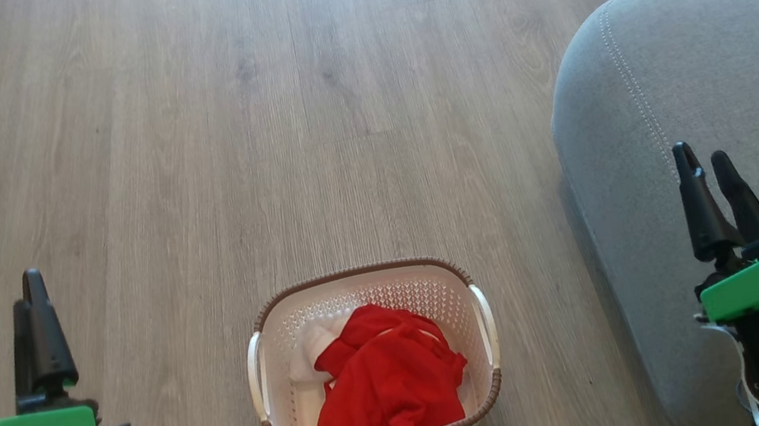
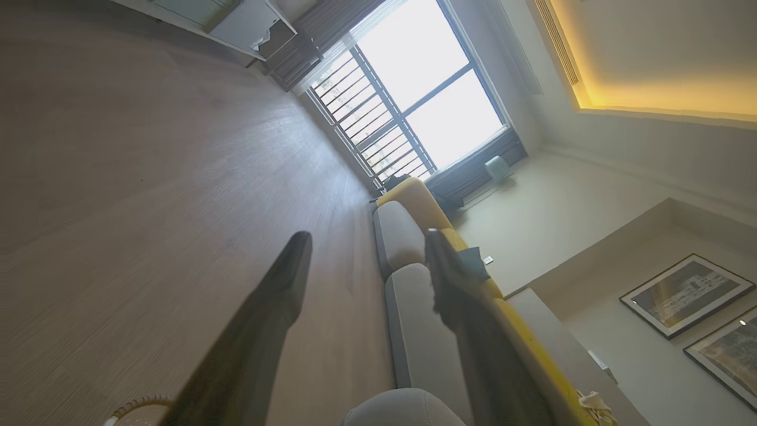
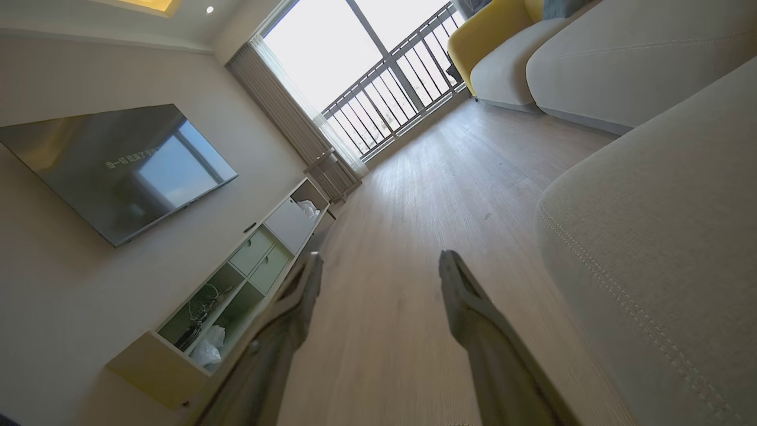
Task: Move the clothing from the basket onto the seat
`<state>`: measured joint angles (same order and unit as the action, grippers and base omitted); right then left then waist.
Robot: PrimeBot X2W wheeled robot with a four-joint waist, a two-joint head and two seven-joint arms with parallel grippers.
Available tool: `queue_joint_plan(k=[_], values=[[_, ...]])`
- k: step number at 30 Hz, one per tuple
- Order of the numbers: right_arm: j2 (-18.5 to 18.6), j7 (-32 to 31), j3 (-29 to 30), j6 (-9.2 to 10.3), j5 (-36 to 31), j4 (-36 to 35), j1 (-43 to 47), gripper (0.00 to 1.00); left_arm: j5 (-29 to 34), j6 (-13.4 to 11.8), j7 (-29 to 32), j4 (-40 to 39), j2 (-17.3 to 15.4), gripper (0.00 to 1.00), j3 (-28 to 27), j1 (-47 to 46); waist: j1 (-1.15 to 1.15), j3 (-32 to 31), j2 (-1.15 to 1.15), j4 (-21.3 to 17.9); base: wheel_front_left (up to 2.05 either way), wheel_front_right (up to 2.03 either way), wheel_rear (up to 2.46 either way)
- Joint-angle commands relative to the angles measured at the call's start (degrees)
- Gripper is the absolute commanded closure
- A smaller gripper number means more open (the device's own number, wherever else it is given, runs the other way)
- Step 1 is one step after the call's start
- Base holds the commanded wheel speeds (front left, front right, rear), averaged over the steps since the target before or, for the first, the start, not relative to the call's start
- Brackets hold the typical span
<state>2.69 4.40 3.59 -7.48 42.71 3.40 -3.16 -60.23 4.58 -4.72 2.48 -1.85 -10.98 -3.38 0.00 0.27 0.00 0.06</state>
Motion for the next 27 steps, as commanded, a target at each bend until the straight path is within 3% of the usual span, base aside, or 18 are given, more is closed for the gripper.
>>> queue_joint_plan(k=[1, 12, 27], values=[[0.22, 0.75, -0.94, -0.01, -1.99, -2.83, -3.37, 0.00, 2.01, -0.48, -0.58, -3.21, -0.67, 0.00, -0.69, -2.53, 0.00, 0.04, 0.00, 0.03, 0.00, 0.00, 0.00], [0.21, 2.62, -3.52, -0.01, -13.89, -4.96, -4.22, 0.00, 15.86, -6.57, -2.43, -9.77, -0.74, 0.00, 6.30, -2.11, 0.00, 0.36, 0.00, 0.12, 0.00, 0.00, 0.00], [0.21, 5.01, -5.72, -0.01, -27.02, -7.95, -4.74, 0.00, 34.64, -12.13, -4.77, -12.71, -0.83, 0.00, 15.88, -1.93, 0.00, 0.49, 0.00, 0.04, 0.00, 0.00, 0.00]])
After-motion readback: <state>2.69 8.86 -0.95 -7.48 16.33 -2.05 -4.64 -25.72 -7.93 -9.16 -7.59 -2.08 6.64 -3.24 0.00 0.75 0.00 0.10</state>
